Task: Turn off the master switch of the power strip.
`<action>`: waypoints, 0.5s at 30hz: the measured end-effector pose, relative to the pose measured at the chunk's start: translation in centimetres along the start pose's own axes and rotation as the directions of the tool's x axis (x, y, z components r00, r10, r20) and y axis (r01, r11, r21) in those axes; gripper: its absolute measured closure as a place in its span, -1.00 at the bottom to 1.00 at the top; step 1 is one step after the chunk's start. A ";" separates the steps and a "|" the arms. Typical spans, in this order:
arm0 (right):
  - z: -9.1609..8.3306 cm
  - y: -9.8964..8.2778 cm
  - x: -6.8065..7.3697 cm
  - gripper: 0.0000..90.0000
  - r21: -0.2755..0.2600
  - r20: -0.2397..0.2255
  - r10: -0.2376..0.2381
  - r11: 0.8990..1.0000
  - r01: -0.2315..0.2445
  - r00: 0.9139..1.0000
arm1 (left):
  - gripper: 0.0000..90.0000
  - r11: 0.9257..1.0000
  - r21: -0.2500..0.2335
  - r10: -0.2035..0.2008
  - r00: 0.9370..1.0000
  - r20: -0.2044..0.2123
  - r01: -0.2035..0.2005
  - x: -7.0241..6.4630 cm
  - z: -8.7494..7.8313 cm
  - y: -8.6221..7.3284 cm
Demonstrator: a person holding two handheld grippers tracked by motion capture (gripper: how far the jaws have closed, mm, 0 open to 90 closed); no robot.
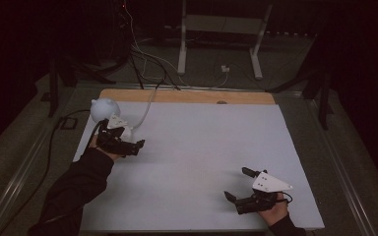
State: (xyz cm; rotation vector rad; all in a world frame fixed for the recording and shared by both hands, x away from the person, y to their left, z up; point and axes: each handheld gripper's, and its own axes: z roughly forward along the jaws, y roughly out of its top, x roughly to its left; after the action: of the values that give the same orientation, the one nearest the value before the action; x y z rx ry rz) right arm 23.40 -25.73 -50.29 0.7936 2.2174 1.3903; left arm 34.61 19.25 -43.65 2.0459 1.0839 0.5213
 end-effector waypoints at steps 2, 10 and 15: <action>0.0 0.0 0.0 -1.00 -0.002 0.001 0.001 1.000 -0.001 1.000 | -0.99 1.000 -0.007 0.004 1.000 0.020 -0.004 -0.1 -0.5 -0.2; 0.0 0.0 0.0 -1.00 -0.001 0.000 0.000 1.000 0.000 1.000 | -0.99 0.999 -0.045 -0.021 0.992 0.122 0.027 -0.1 -2.5 -1.3; 0.1 0.0 0.1 -1.00 0.001 0.001 0.000 1.000 0.000 1.000 | -0.99 0.998 -0.053 -0.023 0.984 0.178 0.033 -0.3 -3.1 -2.6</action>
State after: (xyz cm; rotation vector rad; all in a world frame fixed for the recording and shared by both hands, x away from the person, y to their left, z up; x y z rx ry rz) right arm 23.40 -25.62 -50.28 0.7943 2.2176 1.3878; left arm 31.12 21.24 -43.70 1.9845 0.9799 0.3433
